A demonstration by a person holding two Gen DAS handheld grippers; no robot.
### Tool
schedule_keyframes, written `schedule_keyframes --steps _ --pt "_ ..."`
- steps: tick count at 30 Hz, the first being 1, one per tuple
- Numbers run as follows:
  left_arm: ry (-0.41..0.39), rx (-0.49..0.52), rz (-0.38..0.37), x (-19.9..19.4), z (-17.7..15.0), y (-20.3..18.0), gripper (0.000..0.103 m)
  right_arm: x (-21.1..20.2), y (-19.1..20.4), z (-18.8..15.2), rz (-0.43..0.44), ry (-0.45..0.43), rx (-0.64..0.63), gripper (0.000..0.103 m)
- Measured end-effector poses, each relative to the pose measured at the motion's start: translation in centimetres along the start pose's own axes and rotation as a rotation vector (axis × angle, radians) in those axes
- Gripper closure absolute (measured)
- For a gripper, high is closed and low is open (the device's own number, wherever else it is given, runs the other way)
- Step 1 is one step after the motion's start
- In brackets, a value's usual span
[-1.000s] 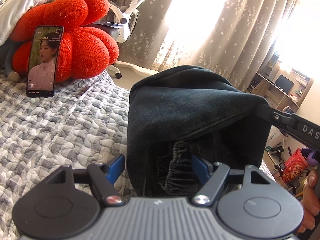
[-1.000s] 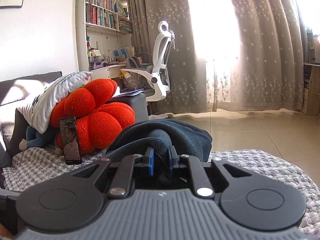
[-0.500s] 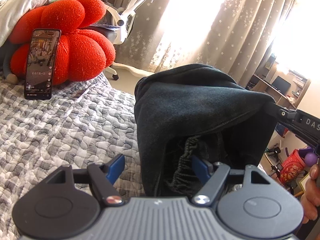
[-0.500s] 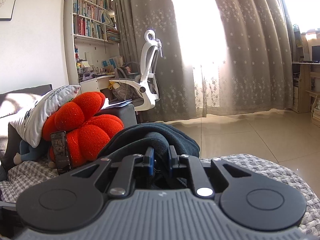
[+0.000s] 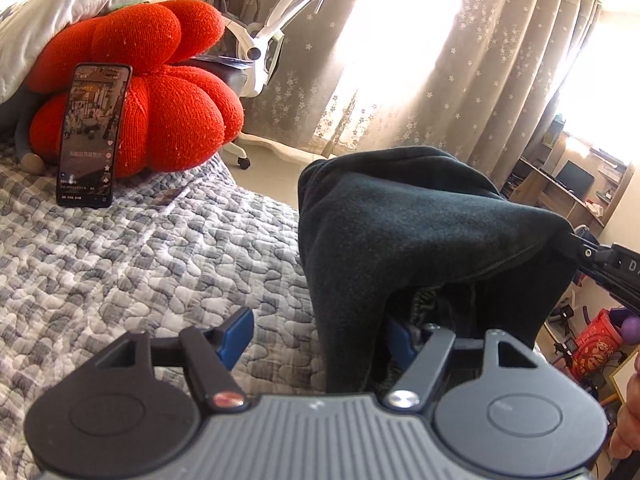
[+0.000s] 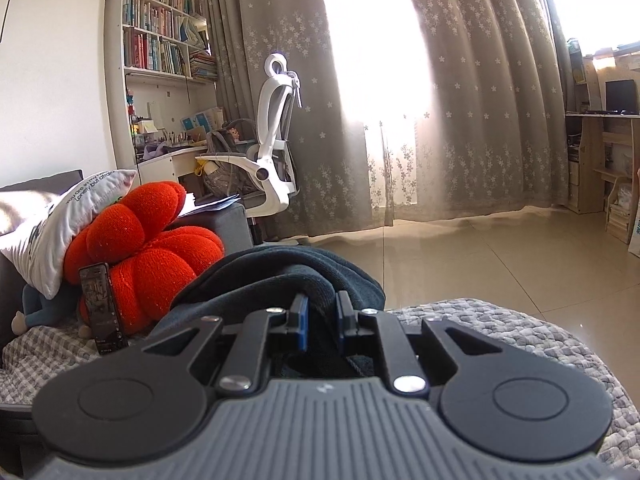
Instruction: Fold clothes
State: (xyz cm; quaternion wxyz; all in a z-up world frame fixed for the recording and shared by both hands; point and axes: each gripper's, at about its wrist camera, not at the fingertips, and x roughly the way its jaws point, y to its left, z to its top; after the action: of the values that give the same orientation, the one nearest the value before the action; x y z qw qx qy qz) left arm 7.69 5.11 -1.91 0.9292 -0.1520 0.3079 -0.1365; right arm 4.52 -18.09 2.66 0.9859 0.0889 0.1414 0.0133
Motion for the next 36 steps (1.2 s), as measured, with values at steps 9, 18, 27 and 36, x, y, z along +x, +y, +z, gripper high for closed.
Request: schedule_keyframes --steps 9,18,27,36 --pt "0.005 -0.095 -0.020 0.8 -0.3 0.1 0.085 0.4 0.1 -0.6 0.009 0.053 -0.015 0.089" --pt "-0.153 -0.108 0.018 -1.6 0.5 -0.5 0.088 0.1 -0.3 -0.6 0.018 0.067 -0.002 0.089" --pt "-0.279 -0.075 0.040 -3.6 1.2 -0.5 0.088 -0.2 -0.1 -0.7 0.081 0.106 0.009 0.083" --pt "-0.373 -0.011 -0.017 -5.5 1.1 -2.0 0.088 -1.3 0.5 -0.3 0.117 0.048 -0.034 0.037"
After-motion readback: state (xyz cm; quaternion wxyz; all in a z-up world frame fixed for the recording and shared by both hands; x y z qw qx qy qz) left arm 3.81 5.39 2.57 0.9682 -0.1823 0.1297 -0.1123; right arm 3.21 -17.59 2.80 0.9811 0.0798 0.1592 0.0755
